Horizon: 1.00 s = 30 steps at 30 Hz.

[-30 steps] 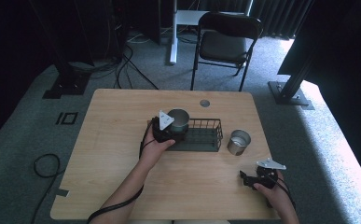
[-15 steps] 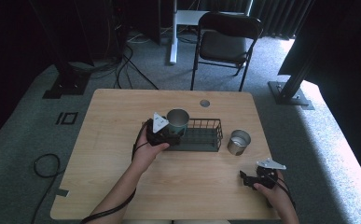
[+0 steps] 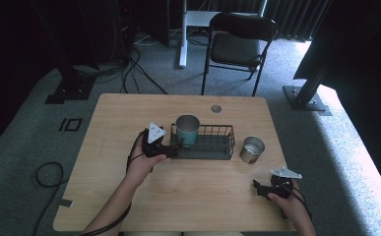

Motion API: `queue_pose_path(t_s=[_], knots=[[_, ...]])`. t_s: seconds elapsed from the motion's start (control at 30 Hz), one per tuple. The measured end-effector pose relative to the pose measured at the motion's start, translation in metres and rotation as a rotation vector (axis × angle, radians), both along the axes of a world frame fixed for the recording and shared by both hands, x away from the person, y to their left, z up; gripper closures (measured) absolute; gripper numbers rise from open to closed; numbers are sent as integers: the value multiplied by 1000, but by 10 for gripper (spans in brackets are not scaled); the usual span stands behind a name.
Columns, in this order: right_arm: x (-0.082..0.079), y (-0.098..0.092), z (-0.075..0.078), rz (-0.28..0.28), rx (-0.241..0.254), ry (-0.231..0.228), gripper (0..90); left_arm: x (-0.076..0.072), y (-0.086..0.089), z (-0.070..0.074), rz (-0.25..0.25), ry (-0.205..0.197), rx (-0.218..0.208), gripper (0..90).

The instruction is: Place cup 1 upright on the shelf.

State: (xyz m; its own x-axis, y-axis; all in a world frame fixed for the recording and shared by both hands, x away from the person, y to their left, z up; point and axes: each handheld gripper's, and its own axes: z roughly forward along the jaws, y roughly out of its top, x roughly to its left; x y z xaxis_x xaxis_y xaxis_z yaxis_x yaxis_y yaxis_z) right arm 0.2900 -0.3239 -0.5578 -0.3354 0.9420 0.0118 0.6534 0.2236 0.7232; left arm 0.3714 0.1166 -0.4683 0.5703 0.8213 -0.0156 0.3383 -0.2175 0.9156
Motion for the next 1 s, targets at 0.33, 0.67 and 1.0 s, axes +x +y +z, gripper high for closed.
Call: queue_pose_path(t_s=[0.33, 0.67, 1.0], knots=[[0, 0, 0, 1, -1, 0, 118, -7, 28, -5, 30, 15, 15, 82], [0, 0, 0, 1, -1, 0, 117, -16, 46, -13, 36, 35, 39, 82], [0, 0, 0, 1, -1, 0, 117, -28, 66, -25, 31, 63, 73, 82]])
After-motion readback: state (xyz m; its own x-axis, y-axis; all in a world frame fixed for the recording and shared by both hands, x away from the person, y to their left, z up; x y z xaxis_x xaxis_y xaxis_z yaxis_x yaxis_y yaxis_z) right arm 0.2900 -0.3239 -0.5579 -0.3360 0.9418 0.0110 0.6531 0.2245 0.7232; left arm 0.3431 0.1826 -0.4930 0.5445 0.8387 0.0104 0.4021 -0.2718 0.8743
